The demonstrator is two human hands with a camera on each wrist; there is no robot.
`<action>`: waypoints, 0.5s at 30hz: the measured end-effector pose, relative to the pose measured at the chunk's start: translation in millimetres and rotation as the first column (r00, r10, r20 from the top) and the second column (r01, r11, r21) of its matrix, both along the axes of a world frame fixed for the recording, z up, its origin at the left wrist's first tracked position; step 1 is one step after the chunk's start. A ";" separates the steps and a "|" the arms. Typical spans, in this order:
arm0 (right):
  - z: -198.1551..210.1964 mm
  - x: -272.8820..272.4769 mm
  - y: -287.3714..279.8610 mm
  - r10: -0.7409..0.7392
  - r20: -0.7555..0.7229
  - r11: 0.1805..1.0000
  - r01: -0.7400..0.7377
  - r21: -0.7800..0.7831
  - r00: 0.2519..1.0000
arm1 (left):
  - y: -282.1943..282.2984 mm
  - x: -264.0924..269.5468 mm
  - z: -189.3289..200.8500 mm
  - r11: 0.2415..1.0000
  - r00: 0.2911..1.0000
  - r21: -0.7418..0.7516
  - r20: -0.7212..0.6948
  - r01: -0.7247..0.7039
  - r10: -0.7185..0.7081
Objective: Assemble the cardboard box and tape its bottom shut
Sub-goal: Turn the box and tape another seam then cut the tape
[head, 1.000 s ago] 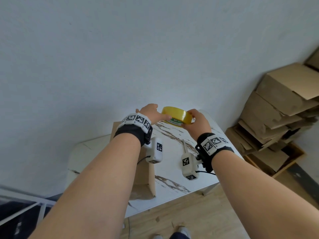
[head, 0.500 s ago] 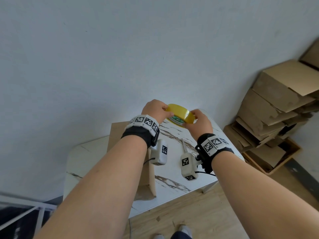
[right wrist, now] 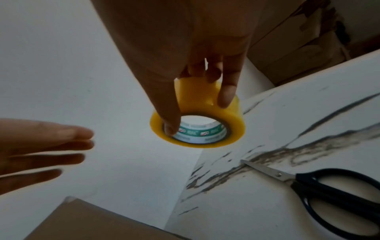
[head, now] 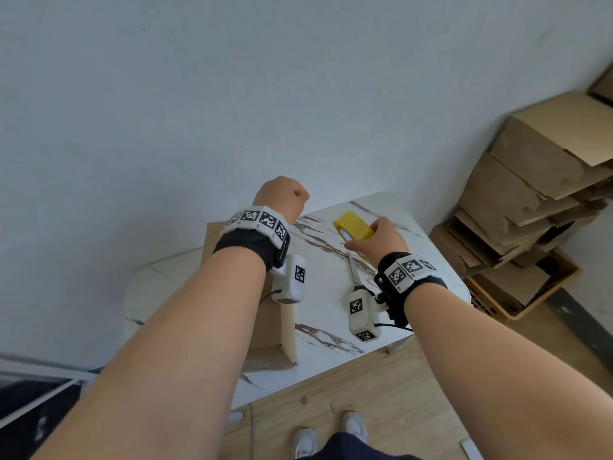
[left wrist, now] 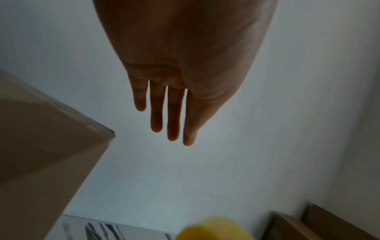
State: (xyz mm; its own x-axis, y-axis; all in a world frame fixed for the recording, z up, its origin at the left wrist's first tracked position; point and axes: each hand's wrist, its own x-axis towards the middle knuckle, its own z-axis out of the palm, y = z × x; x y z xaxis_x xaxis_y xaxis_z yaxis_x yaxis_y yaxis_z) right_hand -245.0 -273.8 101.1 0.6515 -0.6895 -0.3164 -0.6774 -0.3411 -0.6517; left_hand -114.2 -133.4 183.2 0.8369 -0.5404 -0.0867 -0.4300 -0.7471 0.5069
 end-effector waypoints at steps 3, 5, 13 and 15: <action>-17.2 0.8 0.2 -0.001 -0.119 0.996 0.012 0.090 0.993 | 11.2 12.3 -4.7 0.982 0.992 0.141 -0.011 -0.123 0.125; -26.9 0.5 2.6 0.026 -0.181 0.995 -0.008 0.098 0.983 | 19.2 18.2 -11.6 0.958 0.979 0.226 -0.056 -0.179 0.196; -58.7 -6.4 15.8 0.237 -0.341 0.971 -0.235 0.046 0.910 | 32.8 22.9 -31.5 0.941 0.961 0.280 -0.142 -0.192 0.238; -62.5 -5.0 20.8 0.272 -0.365 0.961 -0.272 0.052 0.890 | 35.1 22.9 -29.5 0.944 0.963 0.273 -0.137 -0.187 0.231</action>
State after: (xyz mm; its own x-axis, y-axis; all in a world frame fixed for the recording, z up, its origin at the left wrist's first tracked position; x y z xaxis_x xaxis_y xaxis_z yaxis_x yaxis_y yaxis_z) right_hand -250.0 -253.0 38.6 0.6520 -0.5022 -0.5680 -0.7484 -0.5462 -0.3762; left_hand -91.3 -98.3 153.7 0.8908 -0.2965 -0.3445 -0.1770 -0.9244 0.3379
